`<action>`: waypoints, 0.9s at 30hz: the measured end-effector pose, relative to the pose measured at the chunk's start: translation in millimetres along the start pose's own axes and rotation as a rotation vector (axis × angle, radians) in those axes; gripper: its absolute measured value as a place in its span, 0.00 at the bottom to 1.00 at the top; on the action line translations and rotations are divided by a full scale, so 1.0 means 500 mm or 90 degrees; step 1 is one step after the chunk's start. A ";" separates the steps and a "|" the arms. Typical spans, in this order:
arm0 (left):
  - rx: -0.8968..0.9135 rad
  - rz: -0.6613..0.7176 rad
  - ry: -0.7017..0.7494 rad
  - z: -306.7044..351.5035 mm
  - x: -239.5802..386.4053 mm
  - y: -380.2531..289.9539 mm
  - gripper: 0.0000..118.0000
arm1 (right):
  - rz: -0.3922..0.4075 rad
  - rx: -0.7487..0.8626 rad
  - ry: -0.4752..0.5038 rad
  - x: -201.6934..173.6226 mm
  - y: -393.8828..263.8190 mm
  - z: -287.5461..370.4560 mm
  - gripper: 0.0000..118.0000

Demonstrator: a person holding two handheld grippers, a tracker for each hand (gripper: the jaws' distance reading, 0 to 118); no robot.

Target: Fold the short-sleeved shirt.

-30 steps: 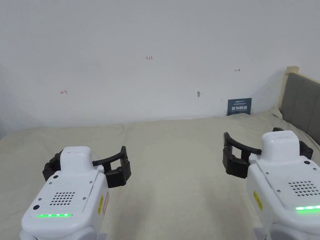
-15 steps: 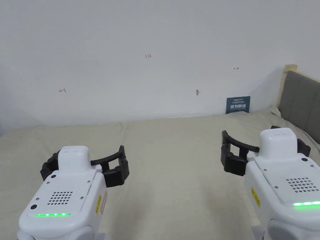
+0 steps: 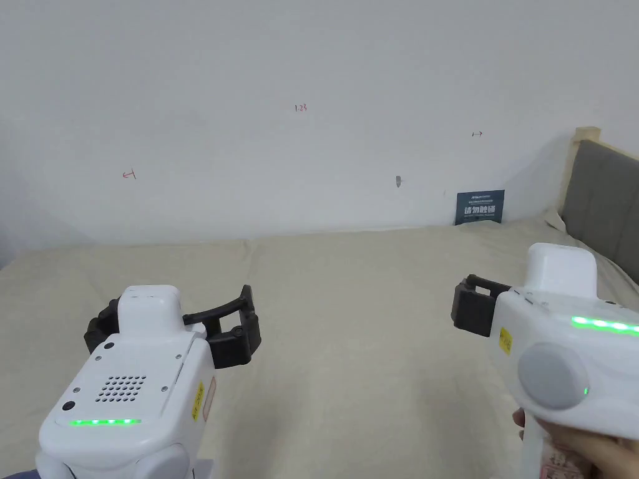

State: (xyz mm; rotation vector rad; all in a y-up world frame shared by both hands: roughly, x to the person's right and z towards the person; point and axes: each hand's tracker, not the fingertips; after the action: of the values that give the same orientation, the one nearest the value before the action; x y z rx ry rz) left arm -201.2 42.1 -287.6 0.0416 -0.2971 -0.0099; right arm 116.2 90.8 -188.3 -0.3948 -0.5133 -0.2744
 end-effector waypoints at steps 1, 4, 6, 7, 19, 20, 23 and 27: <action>0.000 0.001 0.000 0.000 0.000 -0.001 1.00 | -0.008 -0.028 0.002 0.000 0.006 -0.003 0.83; -0.006 0.008 0.002 0.000 0.002 -0.001 1.00 | 0.007 -0.082 0.002 -0.001 0.010 -0.015 0.83; -0.005 0.012 -0.003 0.001 0.002 -0.002 1.00 | 0.015 -0.094 -0.031 -0.010 0.011 -0.018 0.82; -0.005 0.012 -0.003 0.001 0.003 -0.002 1.00 | 0.024 -0.098 -0.038 -0.013 0.011 -0.018 0.83; -0.008 0.004 -0.004 0.009 0.007 0.000 1.00 | 0.016 -0.107 -0.018 0.003 0.004 -0.030 0.83; -0.007 0.004 -0.004 0.010 0.007 0.000 1.00 | 0.022 -0.108 -0.022 0.003 0.004 -0.028 0.83; -0.003 0.004 -0.005 0.011 0.005 0.002 1.00 | 0.020 -0.085 0.004 0.017 -0.002 -0.025 0.83; -0.001 0.002 -0.004 0.012 0.005 0.003 1.00 | 0.041 -0.028 0.037 0.023 -0.008 -0.014 0.83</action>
State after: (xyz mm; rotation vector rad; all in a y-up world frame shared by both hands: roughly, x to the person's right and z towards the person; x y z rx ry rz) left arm -200.5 43.6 -281.2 0.0396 -0.3033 -0.0077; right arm 127.4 82.4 -186.9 -0.4439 -0.4375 -0.2347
